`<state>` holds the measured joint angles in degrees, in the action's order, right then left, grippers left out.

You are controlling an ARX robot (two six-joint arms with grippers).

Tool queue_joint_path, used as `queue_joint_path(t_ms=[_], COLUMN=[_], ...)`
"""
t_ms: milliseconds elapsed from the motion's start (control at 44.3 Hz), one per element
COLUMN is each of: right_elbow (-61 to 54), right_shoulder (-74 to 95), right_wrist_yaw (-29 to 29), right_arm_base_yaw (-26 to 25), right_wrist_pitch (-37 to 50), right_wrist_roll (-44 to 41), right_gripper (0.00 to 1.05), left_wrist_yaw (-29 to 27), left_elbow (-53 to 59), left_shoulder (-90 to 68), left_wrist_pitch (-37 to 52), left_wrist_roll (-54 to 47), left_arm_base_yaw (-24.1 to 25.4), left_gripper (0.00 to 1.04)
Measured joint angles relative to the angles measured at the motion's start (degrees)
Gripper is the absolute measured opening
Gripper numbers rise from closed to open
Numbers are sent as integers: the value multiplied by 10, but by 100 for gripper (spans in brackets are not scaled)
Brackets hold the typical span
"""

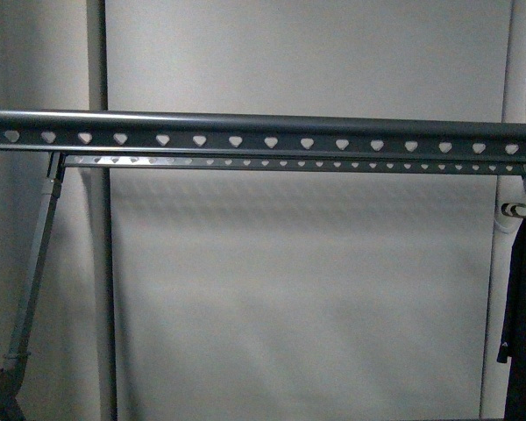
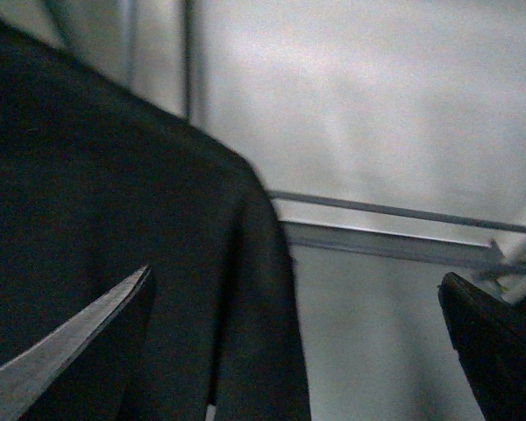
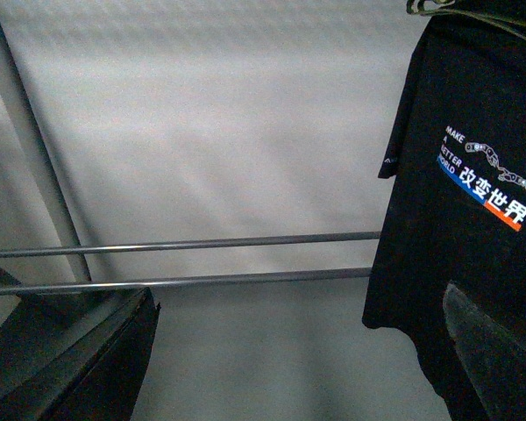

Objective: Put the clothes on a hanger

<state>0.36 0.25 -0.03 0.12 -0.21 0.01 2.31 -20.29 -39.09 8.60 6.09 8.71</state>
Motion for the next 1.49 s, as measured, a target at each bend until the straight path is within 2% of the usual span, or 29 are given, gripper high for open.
queue_joint_path(t_ms=[68, 226, 429, 609, 632, 745, 926, 1061, 1084, 1264, 1490], right_elbow=[0, 0, 0, 0, 0, 0, 0, 0, 0, 0, 0], right_shoulder=[0, 0, 0, 0, 0, 0, 0, 0, 0, 0, 0], right_wrist_yaw=[0, 0, 0, 0, 0, 0, 0, 0, 0, 0, 0], right_arm_base_yaw=[0, 0, 0, 0, 0, 0, 0, 0, 0, 0, 0], right_wrist_pitch=[0, 0, 0, 0, 0, 0, 0, 0, 0, 0, 0], right_wrist_roll=[0, 0, 0, 0, 0, 0, 0, 0, 0, 0, 0], right_gripper=[97, 97, 97, 97, 97, 97, 97, 97, 97, 97, 97], left_wrist_yaw=[-46, -93, -162, -195, -196, -200, -169, -112, -104, -22, 153], left_elbow=[-67, -175, -302, -361, -365, -375, -370, -334, -328, -291, -259], left_shoulder=[-107, -250, -377, -433, -437, -456, -452, -419, -412, -341, -241], left_wrist_pitch=[14, 11, -3, -40, -45, -59, -59, -56, -57, -80, -134], left_wrist_roll=[64, 171, 271, 319, 323, 346, 345, 324, 320, 259, 113], left_arm_base_yaw=[15, 22, 32, 49, 51, 63, 69, 67, 66, 42, -49], left_gripper=[98, 98, 98, 98, 96, 72, 35, 6, 4, 4, 4])
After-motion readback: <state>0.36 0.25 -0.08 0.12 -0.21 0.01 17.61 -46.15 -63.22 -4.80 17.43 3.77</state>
